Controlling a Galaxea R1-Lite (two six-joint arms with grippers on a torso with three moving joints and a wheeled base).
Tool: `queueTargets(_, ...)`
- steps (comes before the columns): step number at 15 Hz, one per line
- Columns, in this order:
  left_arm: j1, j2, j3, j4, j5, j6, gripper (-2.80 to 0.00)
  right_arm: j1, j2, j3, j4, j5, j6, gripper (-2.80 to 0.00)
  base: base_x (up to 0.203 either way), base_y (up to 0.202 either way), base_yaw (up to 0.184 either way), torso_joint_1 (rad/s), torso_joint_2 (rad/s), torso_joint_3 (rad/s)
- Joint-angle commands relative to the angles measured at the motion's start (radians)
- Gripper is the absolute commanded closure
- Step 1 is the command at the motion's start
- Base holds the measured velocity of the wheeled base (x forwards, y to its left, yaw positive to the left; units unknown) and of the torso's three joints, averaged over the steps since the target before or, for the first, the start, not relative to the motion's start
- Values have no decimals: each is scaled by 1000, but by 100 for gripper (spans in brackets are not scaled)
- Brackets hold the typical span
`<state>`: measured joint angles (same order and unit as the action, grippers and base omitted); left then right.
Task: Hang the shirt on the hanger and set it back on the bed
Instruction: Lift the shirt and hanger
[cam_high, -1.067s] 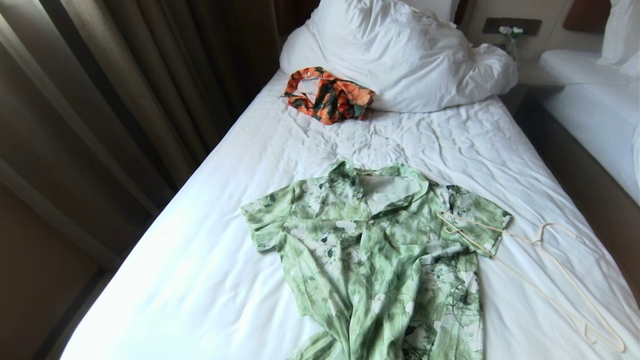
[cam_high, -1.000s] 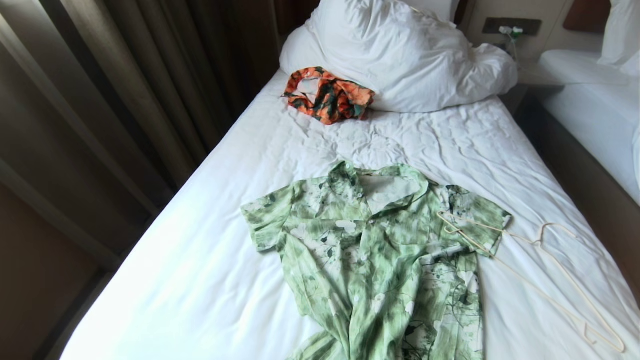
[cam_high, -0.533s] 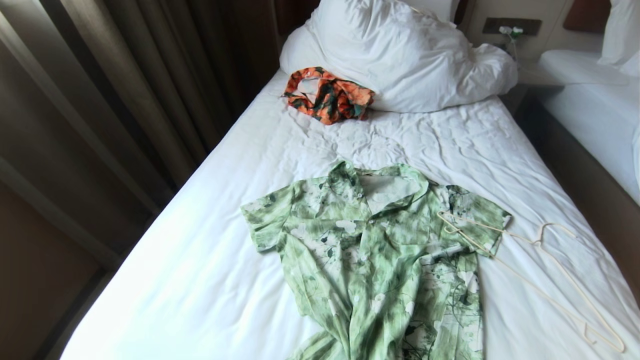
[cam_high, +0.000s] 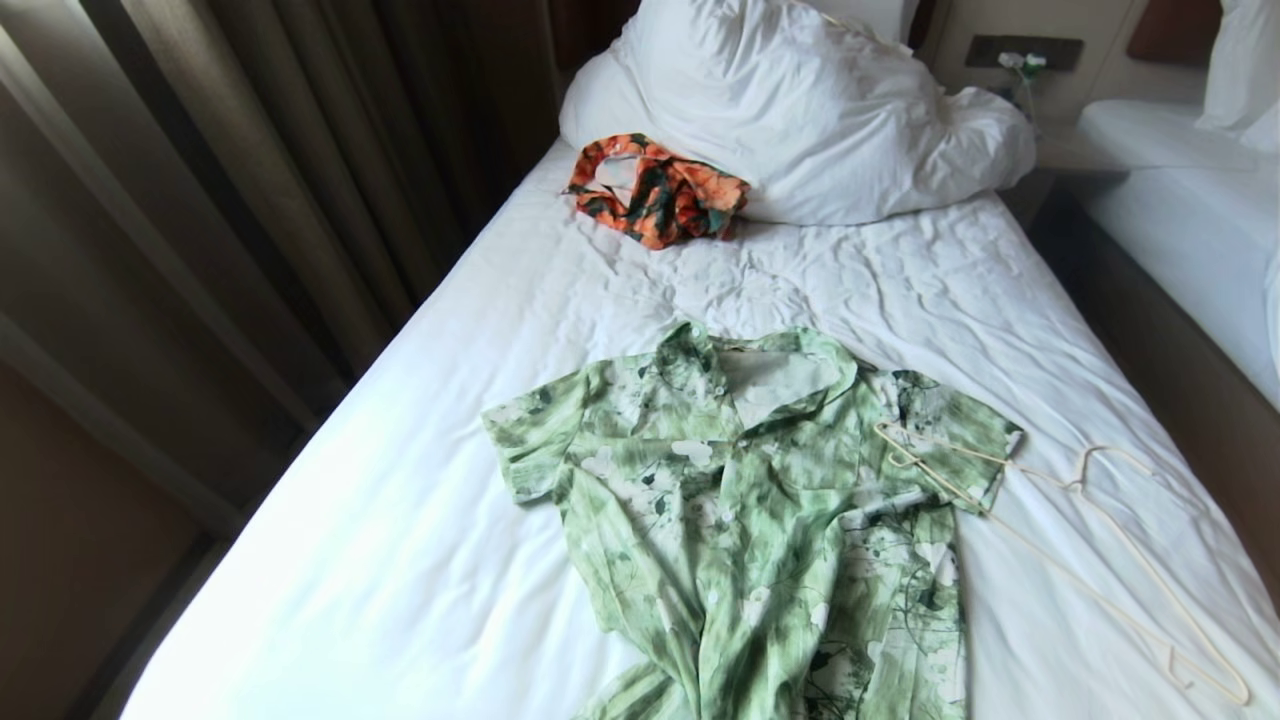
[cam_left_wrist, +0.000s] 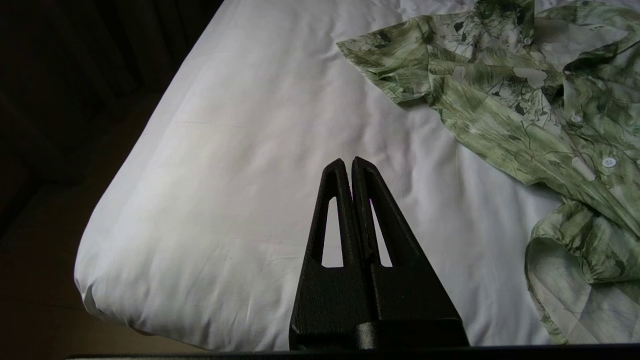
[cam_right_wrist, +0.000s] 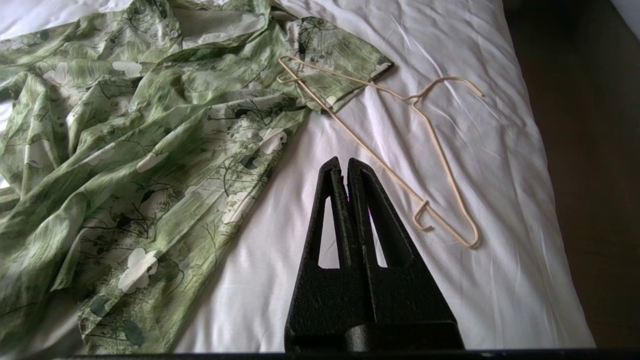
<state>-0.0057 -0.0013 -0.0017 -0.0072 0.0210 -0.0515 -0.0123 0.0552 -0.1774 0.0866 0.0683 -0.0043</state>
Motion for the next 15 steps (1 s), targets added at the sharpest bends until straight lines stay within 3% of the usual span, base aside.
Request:
queueTargets(1, 0, 1, 0, 0, 0, -1, 0, 0, 70, -39, 3, 6, 0, 0, 0, 0, 0, 0, 0, 0)
queueTargets(4, 0, 1, 0, 0, 0, -1, 0, -1, 229, -124, 2, 12, 17, 0, 0, 0, 0, 0, 0, 0)
queueTargets(11, 1, 1, 0, 0, 0, -1, 0, -2, 702, -386, -12, 55, 171, 0, 0, 0, 0, 0, 0, 0)
queueTargets(15, 0, 1, 0, 0, 0, -1, 0, -20, 1053, -433, -159, 76, 279, 0, 0, 0, 0, 0, 0, 0)
